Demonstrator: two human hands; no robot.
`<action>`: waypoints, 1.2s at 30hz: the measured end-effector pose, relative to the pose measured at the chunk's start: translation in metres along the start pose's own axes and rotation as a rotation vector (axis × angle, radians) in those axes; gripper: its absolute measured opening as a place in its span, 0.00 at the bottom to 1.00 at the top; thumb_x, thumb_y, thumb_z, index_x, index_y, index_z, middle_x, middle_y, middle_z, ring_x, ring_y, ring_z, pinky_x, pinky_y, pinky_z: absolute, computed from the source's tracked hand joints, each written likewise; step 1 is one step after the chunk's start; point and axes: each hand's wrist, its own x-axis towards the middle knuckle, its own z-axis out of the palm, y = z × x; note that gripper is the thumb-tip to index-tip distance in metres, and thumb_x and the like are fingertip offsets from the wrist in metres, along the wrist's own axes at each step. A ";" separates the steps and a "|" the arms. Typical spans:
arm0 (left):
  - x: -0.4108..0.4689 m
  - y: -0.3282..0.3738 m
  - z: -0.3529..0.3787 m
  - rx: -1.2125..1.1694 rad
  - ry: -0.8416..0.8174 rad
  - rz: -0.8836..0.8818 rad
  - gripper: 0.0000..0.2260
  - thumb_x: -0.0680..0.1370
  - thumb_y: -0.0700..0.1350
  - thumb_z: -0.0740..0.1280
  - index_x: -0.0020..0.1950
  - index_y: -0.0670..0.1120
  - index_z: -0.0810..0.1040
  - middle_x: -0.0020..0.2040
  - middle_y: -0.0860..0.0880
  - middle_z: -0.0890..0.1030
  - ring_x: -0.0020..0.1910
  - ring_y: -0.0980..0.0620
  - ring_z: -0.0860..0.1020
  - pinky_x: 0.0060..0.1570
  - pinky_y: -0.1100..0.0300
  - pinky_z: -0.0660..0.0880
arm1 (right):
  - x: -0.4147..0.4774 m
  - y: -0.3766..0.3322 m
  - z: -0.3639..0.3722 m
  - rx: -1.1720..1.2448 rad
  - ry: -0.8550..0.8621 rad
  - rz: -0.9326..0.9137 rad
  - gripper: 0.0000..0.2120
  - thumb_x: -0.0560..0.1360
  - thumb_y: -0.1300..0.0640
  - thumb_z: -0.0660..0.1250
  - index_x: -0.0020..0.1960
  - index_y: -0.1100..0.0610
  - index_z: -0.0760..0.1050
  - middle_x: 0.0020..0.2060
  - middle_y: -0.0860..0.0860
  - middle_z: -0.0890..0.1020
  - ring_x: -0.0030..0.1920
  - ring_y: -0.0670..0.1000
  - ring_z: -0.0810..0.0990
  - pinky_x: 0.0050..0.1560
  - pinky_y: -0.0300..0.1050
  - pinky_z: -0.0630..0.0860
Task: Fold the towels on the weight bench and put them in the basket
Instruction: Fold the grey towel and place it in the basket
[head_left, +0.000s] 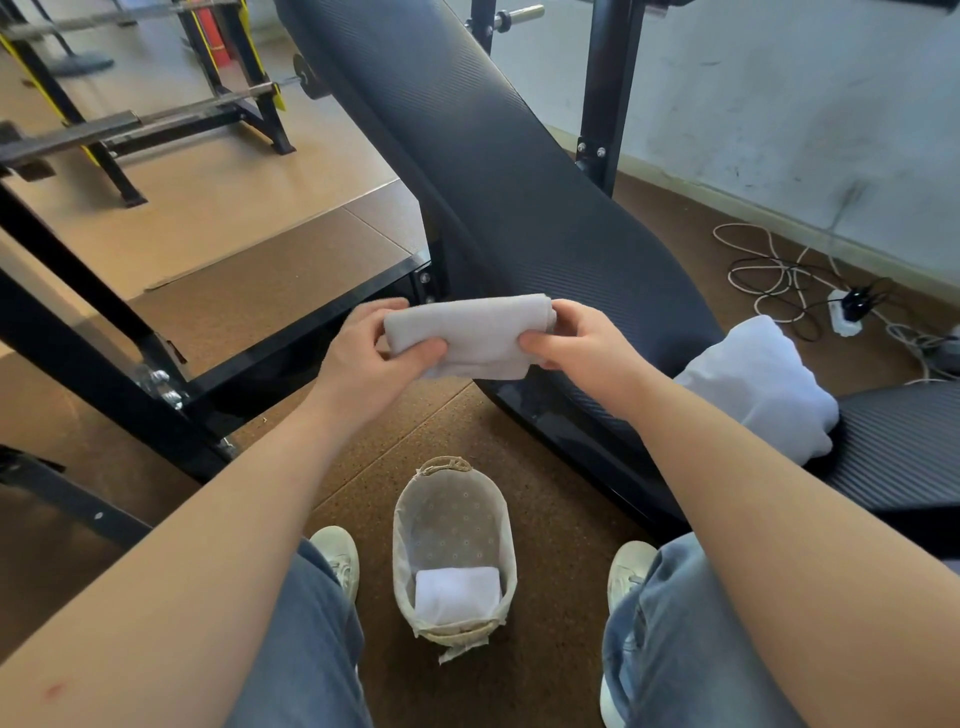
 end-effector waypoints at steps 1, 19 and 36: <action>0.001 0.000 0.000 -0.076 -0.002 -0.026 0.21 0.77 0.53 0.73 0.68 0.48 0.76 0.62 0.52 0.77 0.58 0.53 0.76 0.54 0.60 0.77 | 0.000 -0.001 0.001 0.077 -0.019 0.030 0.18 0.80 0.58 0.70 0.69 0.53 0.74 0.61 0.50 0.81 0.62 0.51 0.80 0.62 0.52 0.81; -0.012 -0.008 0.004 -0.118 -0.093 0.019 0.15 0.81 0.52 0.68 0.68 0.57 0.76 0.64 0.53 0.76 0.59 0.49 0.79 0.48 0.52 0.85 | -0.013 0.009 0.016 -0.502 -0.155 -0.243 0.40 0.71 0.52 0.81 0.78 0.45 0.66 0.79 0.46 0.49 0.78 0.57 0.55 0.70 0.41 0.67; -0.054 -0.048 0.016 0.051 -0.204 -0.147 0.24 0.75 0.65 0.68 0.66 0.54 0.75 0.55 0.55 0.79 0.51 0.55 0.79 0.49 0.57 0.82 | -0.035 0.050 0.044 -0.273 -0.232 0.128 0.15 0.80 0.42 0.67 0.64 0.43 0.73 0.53 0.43 0.79 0.54 0.47 0.79 0.52 0.43 0.81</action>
